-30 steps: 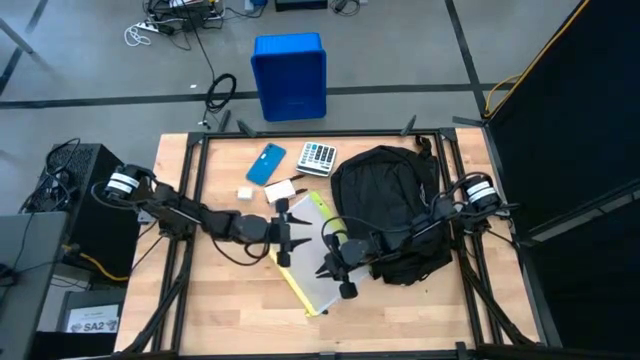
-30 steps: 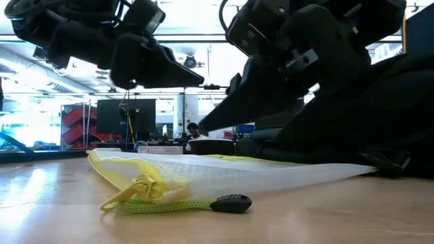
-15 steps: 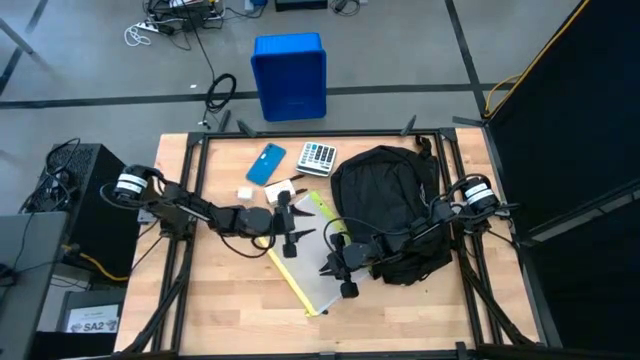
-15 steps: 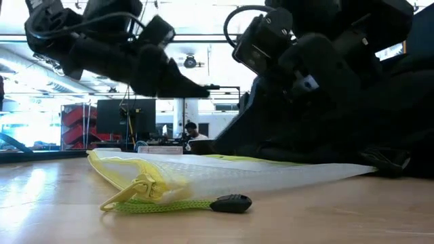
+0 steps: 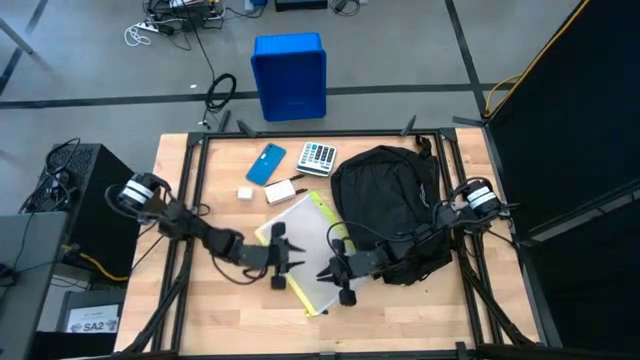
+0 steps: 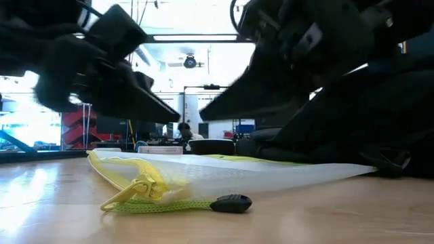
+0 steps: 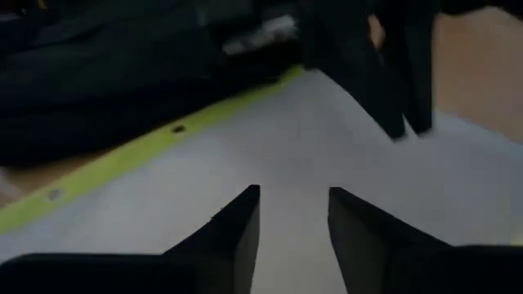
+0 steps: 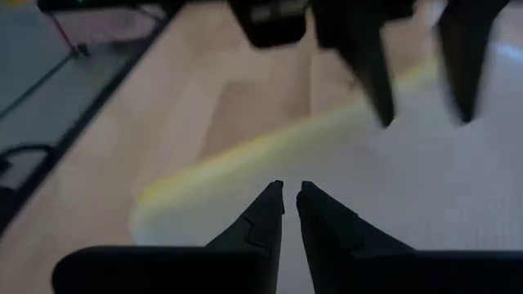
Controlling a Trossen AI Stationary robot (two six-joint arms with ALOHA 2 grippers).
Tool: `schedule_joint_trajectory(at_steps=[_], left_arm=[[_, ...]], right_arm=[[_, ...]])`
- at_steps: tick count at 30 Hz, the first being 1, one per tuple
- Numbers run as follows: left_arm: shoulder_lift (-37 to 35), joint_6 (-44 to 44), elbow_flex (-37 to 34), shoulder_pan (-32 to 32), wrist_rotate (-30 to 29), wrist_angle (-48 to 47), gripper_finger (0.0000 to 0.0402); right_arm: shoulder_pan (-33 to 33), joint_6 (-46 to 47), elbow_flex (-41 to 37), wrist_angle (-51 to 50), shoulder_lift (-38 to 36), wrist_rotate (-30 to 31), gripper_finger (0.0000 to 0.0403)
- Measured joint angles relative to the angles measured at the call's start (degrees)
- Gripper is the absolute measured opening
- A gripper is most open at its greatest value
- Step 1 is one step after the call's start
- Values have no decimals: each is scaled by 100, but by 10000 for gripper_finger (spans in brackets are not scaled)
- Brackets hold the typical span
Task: Unpack backpack
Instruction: Put the gray calculator into the white zip bag
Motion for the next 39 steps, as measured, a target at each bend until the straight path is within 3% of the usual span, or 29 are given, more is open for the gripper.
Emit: schedule_joint_trajectory(at_steps=[7,15,24,30,35,39], left_arm=[[1,-515,0,-589,-77,-75,65],[315,-611,2,-752,-142,84,53],[385,396,1,-399,-330,420,53],[354,1179,2,-237,-328,979,53],[352,1153,4,-161,-324,1014,53],[350,535,4,-147,-303,797,53]], right_arm=[[342,-185,2,427,0,496,23],[622,-132,2,185,0,1276,23],[467,-135,4,130,2,1284,30],[381,-309,4,125,0,680,33],[448,-355,7,-166,2,666,33],[597,-407,7,-526,2,801,24]])
